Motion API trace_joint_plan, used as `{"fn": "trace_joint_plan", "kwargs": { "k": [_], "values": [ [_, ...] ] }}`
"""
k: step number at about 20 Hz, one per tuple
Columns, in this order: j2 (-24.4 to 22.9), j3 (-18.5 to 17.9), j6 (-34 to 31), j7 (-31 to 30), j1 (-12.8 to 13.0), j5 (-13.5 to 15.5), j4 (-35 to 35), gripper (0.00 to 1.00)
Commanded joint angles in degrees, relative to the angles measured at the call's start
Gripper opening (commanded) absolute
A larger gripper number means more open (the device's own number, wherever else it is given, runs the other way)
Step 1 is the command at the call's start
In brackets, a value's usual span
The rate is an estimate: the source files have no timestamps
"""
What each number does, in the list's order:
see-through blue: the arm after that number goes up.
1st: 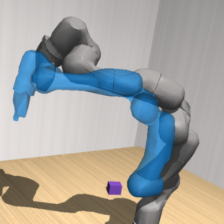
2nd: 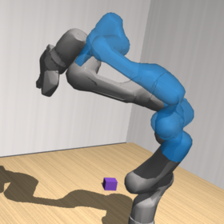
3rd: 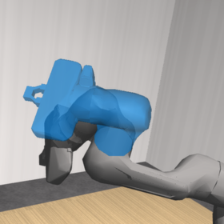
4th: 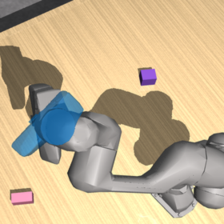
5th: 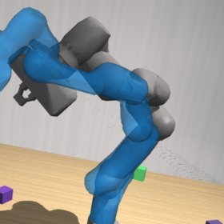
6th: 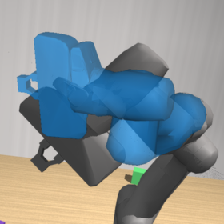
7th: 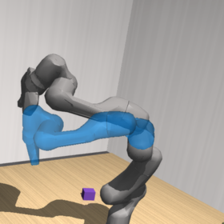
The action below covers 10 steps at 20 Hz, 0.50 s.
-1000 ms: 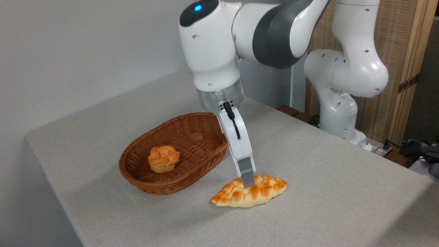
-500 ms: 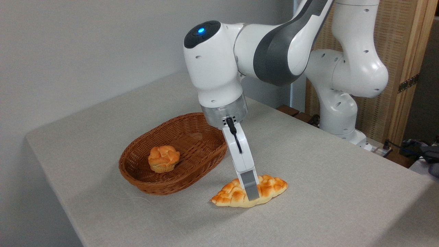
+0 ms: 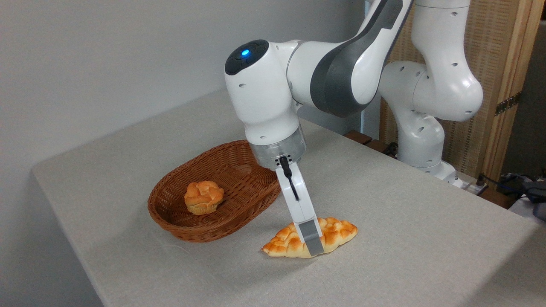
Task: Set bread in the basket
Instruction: 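Close the gripper on the middle of the braided bread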
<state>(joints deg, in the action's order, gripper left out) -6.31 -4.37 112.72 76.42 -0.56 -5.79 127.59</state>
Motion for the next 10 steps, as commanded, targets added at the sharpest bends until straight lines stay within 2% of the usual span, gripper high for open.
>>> {"fn": "trace_joint_plan", "kwargs": {
  "k": [1,2,4,6,10],
  "values": [
    [0.24,0.06,1.62,0.66,0.3,-0.89,0.29,0.89],
    [0.25,0.07,1.62,0.66,0.3,-0.89,0.29,0.85],
    [0.33,0.15,1.97,0.66,0.3,-0.89,0.29,0.69],
    [0.33,0.15,2.06,0.66,0.3,-0.89,0.29,0.48],
    [0.25,0.15,2.06,0.66,0.3,-0.89,0.2,0.46]
  ]
}}
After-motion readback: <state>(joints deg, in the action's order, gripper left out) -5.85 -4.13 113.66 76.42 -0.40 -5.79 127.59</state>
